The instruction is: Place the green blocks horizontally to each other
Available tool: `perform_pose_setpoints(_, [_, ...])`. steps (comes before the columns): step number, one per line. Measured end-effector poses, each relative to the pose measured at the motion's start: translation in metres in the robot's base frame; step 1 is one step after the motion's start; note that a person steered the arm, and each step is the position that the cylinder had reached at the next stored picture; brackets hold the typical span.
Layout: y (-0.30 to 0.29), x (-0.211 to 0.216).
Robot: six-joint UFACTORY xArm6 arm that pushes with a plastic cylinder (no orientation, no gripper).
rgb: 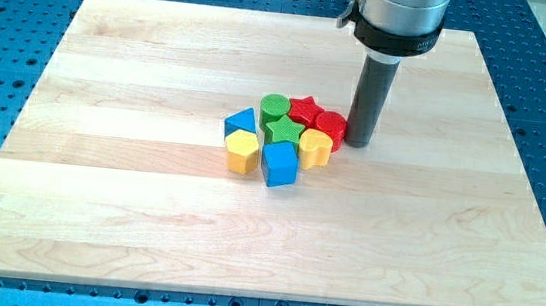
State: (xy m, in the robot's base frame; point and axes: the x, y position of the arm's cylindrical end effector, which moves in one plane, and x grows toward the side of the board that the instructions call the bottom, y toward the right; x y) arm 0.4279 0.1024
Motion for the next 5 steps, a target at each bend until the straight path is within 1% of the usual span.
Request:
perform_pose_setpoints(4, [-0.004, 0.008])
perform_pose_setpoints(5, [-0.025, 0.032])
